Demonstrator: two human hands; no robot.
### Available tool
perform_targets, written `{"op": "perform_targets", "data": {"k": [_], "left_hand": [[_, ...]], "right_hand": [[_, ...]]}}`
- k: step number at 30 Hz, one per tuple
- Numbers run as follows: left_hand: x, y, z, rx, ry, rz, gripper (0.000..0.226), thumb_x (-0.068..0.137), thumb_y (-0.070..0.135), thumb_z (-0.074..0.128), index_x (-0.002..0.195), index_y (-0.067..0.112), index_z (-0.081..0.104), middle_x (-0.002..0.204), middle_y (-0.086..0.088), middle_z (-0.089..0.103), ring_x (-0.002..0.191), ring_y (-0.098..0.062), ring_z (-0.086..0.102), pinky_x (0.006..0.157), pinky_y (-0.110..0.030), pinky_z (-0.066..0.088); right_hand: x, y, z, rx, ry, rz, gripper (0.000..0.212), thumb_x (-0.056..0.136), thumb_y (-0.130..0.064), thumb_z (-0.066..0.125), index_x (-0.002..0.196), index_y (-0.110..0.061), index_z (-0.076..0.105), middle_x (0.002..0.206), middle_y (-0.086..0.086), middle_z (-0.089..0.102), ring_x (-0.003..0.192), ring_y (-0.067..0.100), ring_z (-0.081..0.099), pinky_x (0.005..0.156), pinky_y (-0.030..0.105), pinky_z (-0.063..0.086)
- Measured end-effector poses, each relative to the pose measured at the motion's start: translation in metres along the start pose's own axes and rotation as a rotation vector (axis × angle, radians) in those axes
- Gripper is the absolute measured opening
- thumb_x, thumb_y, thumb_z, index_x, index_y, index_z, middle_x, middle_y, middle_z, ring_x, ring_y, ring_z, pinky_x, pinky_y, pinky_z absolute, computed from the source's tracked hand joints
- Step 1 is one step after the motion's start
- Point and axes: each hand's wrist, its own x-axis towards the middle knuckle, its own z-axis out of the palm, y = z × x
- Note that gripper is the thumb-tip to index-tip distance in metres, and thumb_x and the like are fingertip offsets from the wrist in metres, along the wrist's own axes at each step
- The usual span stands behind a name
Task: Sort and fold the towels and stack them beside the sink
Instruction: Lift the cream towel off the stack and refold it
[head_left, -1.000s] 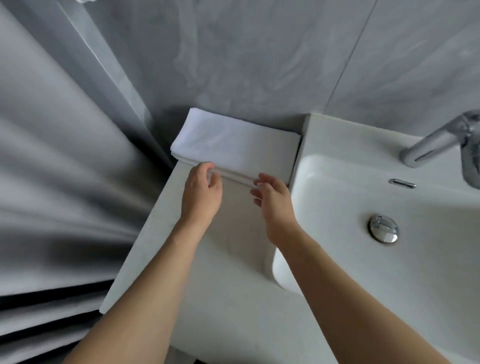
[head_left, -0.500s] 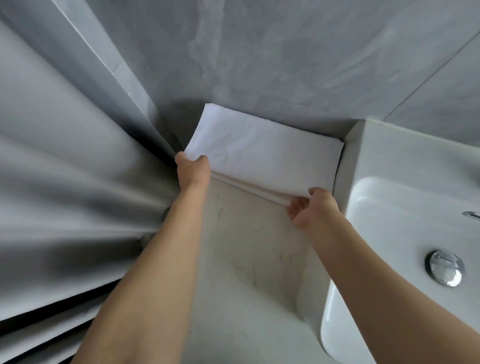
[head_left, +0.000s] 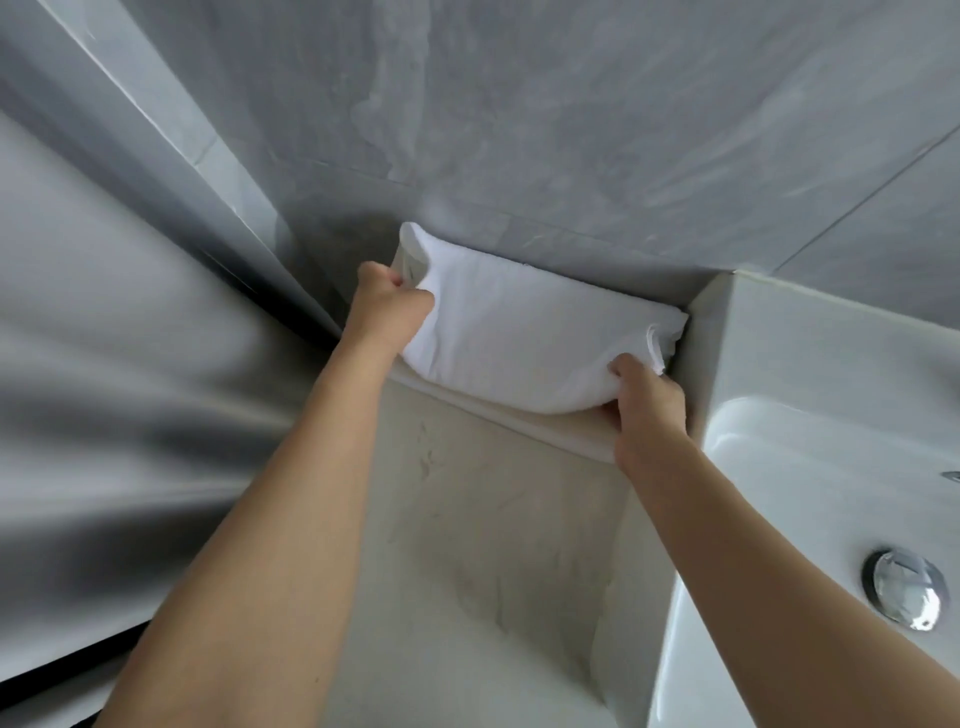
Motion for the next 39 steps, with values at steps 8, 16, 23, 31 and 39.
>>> {"op": "perform_targets", "data": {"k": [8,16,23,31,39], "left_hand": [[0.030,0.013,0.015,0.166,-0.212,-0.064,0.057,0.081,0.047,0.073,0.130,0.023,0.054,0.119,0.008,0.058,0.107,-0.015,0.053,0.088,-0.029,0.040],[0.008,0.019,0.008,0.136,-0.174,0.008,0.037,0.080,0.018,0.065,0.113,0.023,0.049,0.100,0.009,0.056,0.086,-0.009,0.055,0.067,-0.027,0.041],[-0.099,0.019,-0.029,-0.459,-0.410,-0.189,0.029,0.084,0.024,0.068,0.112,0.018,0.069,0.101,-0.005,0.076,0.096,-0.027,0.073,0.080,-0.042,0.058],[-0.222,-0.005,-0.022,-0.716,-0.542,-0.192,0.022,0.082,0.020,0.062,0.101,0.018,0.072,0.096,-0.008,0.075,0.084,-0.028,0.074,0.072,-0.043,0.058],[-0.303,0.010,0.018,-0.732,-0.687,-0.111,0.034,0.082,0.028,0.056,0.112,0.017,0.067,0.101,-0.008,0.073,0.088,-0.028,0.073,0.067,-0.039,0.059]], "right_hand": [[0.020,-0.028,0.005,0.101,-0.002,0.117,0.021,0.081,-0.037,0.069,0.088,-0.019,0.062,0.086,-0.005,0.064,0.075,0.017,0.062,0.075,0.029,0.052],[0.010,-0.025,0.000,-0.124,-0.174,-0.124,0.008,0.081,-0.011,0.061,0.083,-0.019,0.059,0.076,0.004,0.058,0.076,0.024,0.054,0.073,0.033,0.044],[-0.039,-0.016,-0.033,-0.016,-0.480,-0.184,0.013,0.072,-0.011,0.061,0.084,-0.016,0.057,0.083,0.008,0.055,0.073,0.032,0.048,0.076,0.045,0.048],[-0.095,0.012,-0.124,-0.024,-0.469,-0.242,0.022,0.083,-0.013,0.052,0.103,-0.006,0.058,0.099,0.018,0.064,0.084,0.032,0.060,0.078,0.041,0.050],[-0.114,0.036,-0.228,0.066,-0.421,-0.236,0.012,0.086,-0.012,0.048,0.082,-0.014,0.059,0.073,0.005,0.058,0.070,0.023,0.056,0.062,0.030,0.046]]}}
